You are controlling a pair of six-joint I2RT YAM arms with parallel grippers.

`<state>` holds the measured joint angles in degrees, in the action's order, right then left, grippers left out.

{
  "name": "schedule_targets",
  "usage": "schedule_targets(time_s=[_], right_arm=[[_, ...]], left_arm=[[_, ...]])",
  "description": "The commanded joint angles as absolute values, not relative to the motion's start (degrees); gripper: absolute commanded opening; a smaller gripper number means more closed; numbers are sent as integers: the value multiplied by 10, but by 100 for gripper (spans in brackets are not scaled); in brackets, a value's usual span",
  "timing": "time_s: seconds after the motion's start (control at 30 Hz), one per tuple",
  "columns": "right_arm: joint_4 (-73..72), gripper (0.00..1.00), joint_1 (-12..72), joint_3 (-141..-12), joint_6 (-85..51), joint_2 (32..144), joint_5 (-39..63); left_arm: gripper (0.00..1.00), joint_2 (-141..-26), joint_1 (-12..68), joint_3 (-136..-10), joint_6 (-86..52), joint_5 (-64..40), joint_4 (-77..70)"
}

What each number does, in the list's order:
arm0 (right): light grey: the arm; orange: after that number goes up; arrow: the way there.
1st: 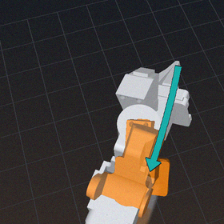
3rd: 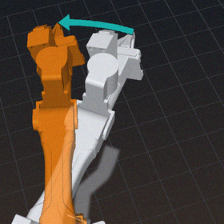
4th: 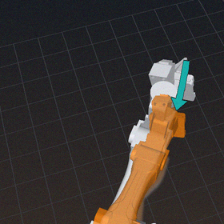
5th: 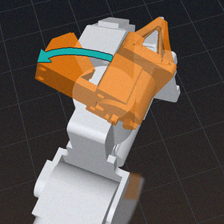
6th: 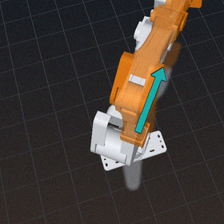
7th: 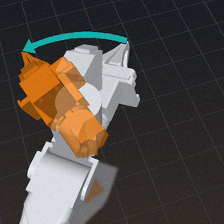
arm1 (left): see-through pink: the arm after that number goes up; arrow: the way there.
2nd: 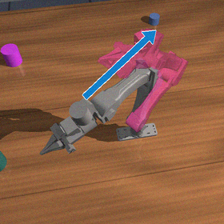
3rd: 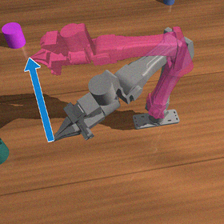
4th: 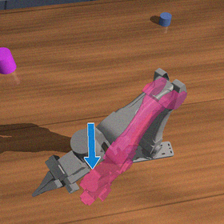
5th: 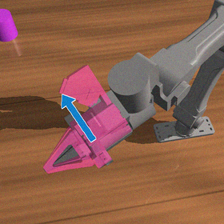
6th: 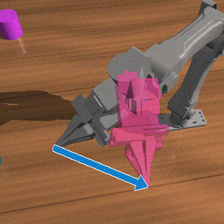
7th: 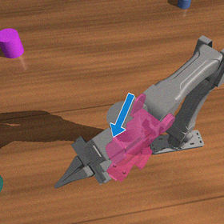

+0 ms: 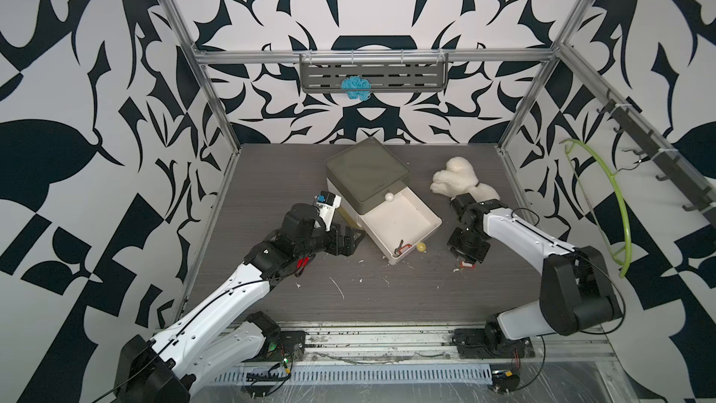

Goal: Take the keys out of the drawer
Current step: Place the key at the center of the board, then move the key to the drawer.

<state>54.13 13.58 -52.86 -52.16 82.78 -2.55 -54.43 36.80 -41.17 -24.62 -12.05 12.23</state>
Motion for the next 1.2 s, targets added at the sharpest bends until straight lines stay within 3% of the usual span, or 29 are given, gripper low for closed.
schedule_targets(time_s=[0.0,0.2,0.33,0.4,0.83,1.17], right_arm=[[582,36,134,-554,-526,786,-22],[635,45,136,-598,-562,715,14],[607,66,161,-600,-624,650,52],[604,67,181,-616,-645,643,59],[539,65,253,-651,-681,748,46],[508,54,273,-670,-680,824,41]], left_arm=[[99,-530,369,-420,-246,-105,127],[99,-503,369,-437,-238,-65,149],[99,-496,369,-446,-226,-56,157],[99,-496,369,-450,-221,-53,155],[99,-526,370,-468,-213,-63,158],[99,-499,369,-457,-195,-48,177]])
